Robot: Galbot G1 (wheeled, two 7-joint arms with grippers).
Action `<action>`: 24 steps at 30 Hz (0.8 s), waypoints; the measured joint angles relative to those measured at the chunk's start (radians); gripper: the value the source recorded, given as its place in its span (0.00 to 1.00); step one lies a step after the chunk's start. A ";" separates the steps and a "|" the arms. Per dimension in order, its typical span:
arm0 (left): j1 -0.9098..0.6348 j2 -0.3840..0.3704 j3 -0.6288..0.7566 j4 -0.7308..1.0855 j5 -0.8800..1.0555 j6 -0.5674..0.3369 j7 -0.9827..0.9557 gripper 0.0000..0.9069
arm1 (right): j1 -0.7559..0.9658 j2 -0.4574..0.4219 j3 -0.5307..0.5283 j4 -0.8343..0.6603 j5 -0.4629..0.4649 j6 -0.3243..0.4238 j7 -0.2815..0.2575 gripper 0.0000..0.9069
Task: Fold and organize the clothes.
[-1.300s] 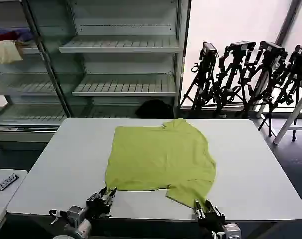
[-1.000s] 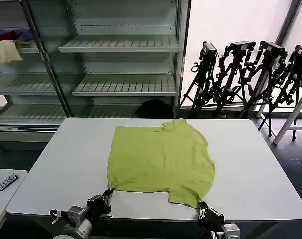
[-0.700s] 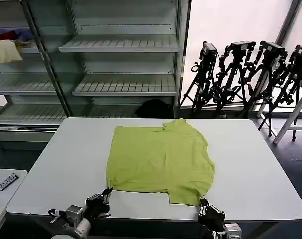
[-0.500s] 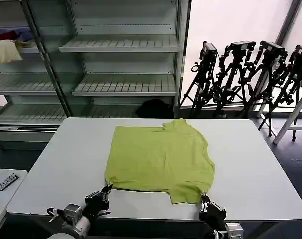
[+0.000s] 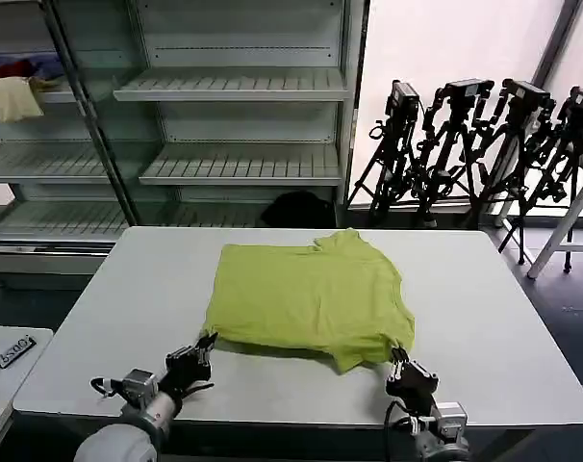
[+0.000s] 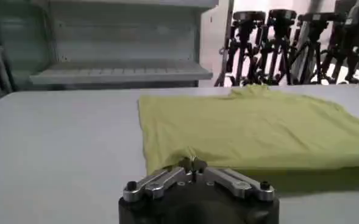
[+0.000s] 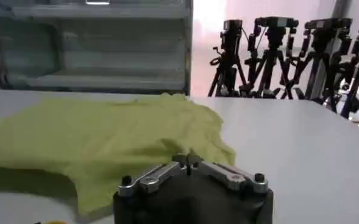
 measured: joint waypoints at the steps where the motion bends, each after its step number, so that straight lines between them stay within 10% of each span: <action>1: -0.011 -0.002 0.002 0.008 0.001 0.002 -0.002 0.00 | 0.016 0.001 -0.002 -0.010 -0.004 -0.004 0.000 0.00; 24: -0.187 -0.006 0.055 0.184 0.071 0.007 -0.012 0.00 | 0.339 0.026 -0.059 -0.294 -0.082 -0.045 -0.028 0.00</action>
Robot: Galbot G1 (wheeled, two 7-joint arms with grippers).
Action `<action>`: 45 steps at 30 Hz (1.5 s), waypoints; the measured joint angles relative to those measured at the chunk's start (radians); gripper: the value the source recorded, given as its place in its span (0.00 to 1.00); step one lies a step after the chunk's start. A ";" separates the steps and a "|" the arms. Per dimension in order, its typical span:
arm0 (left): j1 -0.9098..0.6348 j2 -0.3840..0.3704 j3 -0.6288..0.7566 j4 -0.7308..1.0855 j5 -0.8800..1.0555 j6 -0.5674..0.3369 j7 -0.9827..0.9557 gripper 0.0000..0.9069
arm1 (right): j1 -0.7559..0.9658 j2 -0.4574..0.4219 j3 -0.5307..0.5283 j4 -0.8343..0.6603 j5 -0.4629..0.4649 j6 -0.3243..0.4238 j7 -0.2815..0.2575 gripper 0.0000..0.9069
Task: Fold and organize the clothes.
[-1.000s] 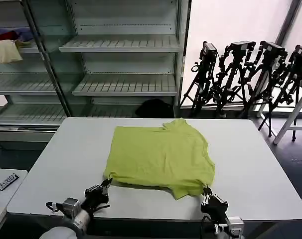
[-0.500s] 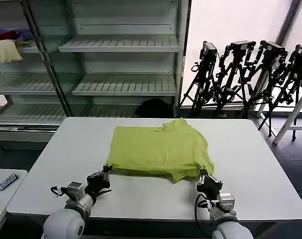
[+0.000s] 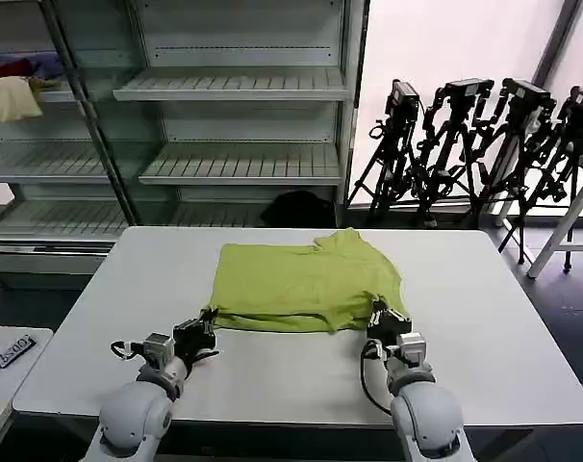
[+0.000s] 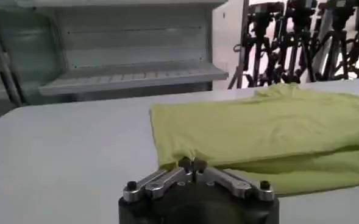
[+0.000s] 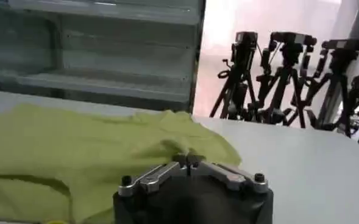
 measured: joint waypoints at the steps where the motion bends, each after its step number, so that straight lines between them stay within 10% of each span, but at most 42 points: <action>1: -0.006 0.001 0.002 0.007 0.001 -0.002 0.001 0.00 | 0.011 0.000 -0.001 -0.011 -0.004 -0.001 -0.002 0.00; 5: -0.025 0.003 0.008 0.032 0.007 -0.006 0.003 0.00 | 0.050 -0.002 -0.003 -0.051 -0.016 -0.002 -0.006 0.00; 6: -0.030 0.004 0.010 0.037 0.008 -0.007 0.005 0.01 | 0.059 -0.002 -0.002 -0.060 -0.017 -0.003 -0.006 1.00; 7: -0.035 0.005 0.013 0.043 0.010 -0.009 0.006 0.01 | 0.066 -0.002 -0.001 -0.067 -0.018 -0.003 -0.006 1.00; 8: -0.039 0.006 0.015 0.048 0.011 -0.011 0.008 1.00 | 0.073 -0.001 -0.001 -0.075 -0.019 -0.003 -0.006 1.00; 45: -0.004 0.025 0.014 -0.012 0.047 0.006 0.027 1.00 | -0.100 -0.070 0.132 0.049 0.066 -0.033 -0.036 1.00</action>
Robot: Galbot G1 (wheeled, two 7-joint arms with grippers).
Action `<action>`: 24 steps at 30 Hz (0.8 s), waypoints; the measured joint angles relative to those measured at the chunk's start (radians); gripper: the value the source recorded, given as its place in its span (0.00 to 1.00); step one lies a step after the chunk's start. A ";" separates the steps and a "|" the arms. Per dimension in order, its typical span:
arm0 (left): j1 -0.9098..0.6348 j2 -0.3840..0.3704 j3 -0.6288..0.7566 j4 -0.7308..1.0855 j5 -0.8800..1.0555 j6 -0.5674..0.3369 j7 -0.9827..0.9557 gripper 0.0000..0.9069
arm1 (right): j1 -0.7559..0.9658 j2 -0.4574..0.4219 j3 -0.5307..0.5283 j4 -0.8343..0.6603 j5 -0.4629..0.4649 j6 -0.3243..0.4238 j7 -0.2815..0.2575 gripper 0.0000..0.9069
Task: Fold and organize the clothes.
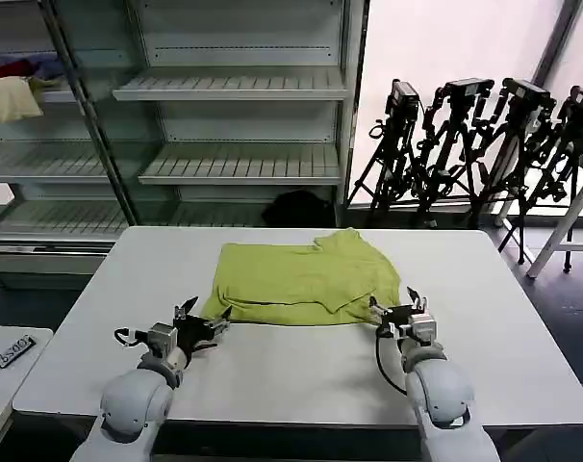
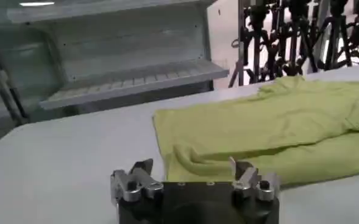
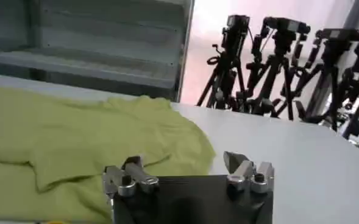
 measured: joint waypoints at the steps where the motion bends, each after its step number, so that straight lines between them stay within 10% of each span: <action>1: 0.004 -0.001 0.000 -0.003 0.000 0.000 0.000 1.00 | -0.007 -0.002 0.004 0.002 0.002 0.001 0.000 1.00; 8: 0.024 -0.006 -0.004 -0.016 0.001 0.002 0.001 1.00 | -0.035 -0.004 0.014 0.006 0.006 0.011 -0.006 0.66; 12: 0.027 -0.008 -0.008 -0.016 0.001 0.001 0.001 1.00 | -0.042 -0.002 0.014 0.004 0.000 0.013 -0.006 0.06; 13: 0.027 -0.009 -0.009 -0.014 0.001 0.001 0.001 0.82 | -0.044 -0.001 0.014 0.002 -0.002 0.013 -0.006 0.00; 17: 0.024 -0.013 -0.010 -0.007 0.001 0.001 0.001 0.14 | -0.048 0.000 0.014 -0.001 -0.008 0.015 -0.006 0.00; 24: 0.016 -0.020 -0.014 0.013 0.003 0.004 0.011 0.02 | -0.057 0.000 0.014 0.004 -0.019 0.016 -0.009 0.00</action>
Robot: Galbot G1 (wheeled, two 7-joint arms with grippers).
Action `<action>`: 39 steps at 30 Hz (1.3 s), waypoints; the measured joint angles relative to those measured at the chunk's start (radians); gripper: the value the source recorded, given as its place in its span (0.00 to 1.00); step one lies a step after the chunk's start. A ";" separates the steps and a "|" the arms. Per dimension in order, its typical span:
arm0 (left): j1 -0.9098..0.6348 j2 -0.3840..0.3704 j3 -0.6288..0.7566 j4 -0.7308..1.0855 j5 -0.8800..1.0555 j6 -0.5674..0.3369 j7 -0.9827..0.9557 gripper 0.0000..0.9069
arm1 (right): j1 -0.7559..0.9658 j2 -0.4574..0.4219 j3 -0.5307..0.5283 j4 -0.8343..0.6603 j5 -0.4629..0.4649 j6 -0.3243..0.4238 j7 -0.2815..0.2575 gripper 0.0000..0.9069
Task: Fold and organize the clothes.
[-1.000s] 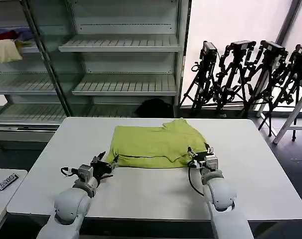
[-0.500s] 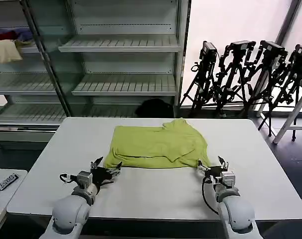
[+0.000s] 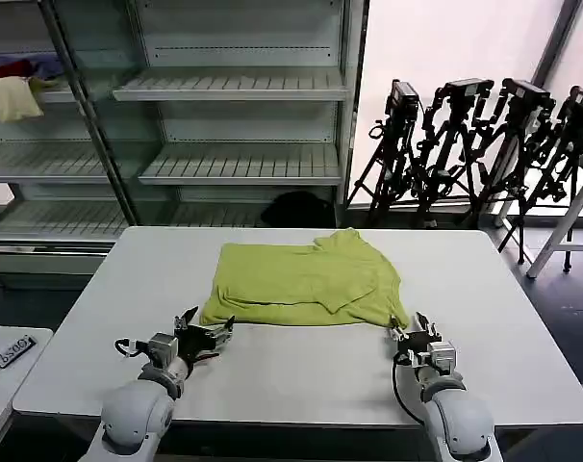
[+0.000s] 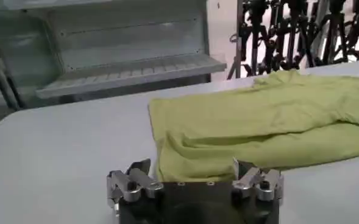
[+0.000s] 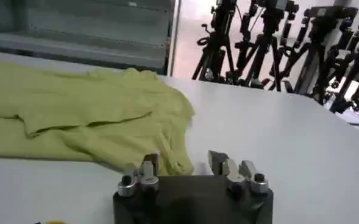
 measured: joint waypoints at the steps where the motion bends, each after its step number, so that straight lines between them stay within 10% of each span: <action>1: -0.001 -0.001 -0.002 0.004 -0.001 0.001 0.001 0.02 | -0.001 0.000 0.000 0.000 -0.002 0.000 0.000 0.00; 39: 0.168 0.096 -0.126 -0.123 -0.106 -0.005 0.079 0.00 | -0.189 -0.016 0.006 0.210 0.049 -0.047 -0.012 0.00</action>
